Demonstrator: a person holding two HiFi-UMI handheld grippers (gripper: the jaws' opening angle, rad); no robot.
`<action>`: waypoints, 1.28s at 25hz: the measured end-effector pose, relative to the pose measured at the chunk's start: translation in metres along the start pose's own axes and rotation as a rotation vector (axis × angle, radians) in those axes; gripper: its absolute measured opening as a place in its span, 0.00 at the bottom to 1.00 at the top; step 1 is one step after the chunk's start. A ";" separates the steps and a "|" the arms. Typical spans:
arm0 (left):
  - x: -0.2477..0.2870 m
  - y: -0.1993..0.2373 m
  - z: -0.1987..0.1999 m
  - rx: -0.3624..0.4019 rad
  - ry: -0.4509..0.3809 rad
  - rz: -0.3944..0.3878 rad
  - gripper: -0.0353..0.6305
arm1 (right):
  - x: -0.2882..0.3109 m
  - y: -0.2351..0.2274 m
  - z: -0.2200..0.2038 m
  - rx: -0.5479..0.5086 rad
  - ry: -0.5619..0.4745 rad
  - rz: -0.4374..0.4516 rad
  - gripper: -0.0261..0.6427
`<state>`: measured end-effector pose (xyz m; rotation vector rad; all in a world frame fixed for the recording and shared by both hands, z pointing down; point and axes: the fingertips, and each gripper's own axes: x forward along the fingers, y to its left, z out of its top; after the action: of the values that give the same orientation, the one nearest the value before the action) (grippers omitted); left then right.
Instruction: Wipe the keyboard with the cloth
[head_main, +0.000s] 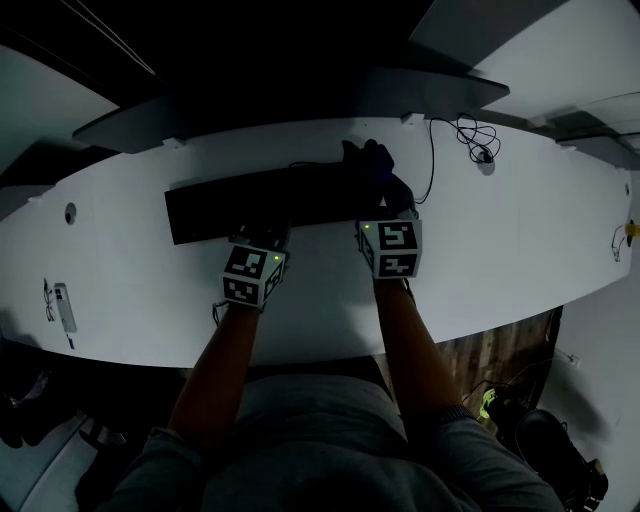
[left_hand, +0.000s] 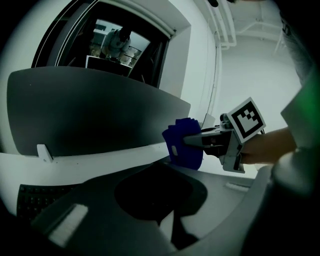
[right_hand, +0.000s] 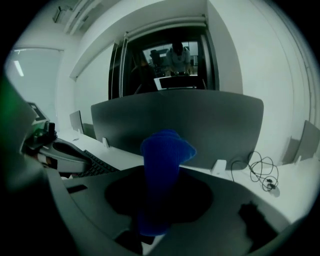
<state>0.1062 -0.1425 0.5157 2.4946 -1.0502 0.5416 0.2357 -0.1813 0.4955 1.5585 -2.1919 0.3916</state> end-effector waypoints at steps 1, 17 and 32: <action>-0.007 0.004 0.002 0.001 -0.007 0.001 0.06 | -0.002 0.009 0.009 -0.002 -0.017 0.009 0.22; -0.153 0.153 -0.040 -0.067 -0.037 0.157 0.06 | 0.029 0.247 0.067 -0.010 -0.078 0.229 0.22; -0.224 0.230 -0.095 -0.129 -0.023 0.211 0.06 | 0.070 0.395 0.035 -0.074 0.031 0.358 0.22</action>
<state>-0.2271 -0.1142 0.5328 2.2985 -1.3235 0.4898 -0.1631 -0.1241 0.5050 1.1126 -2.4323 0.4317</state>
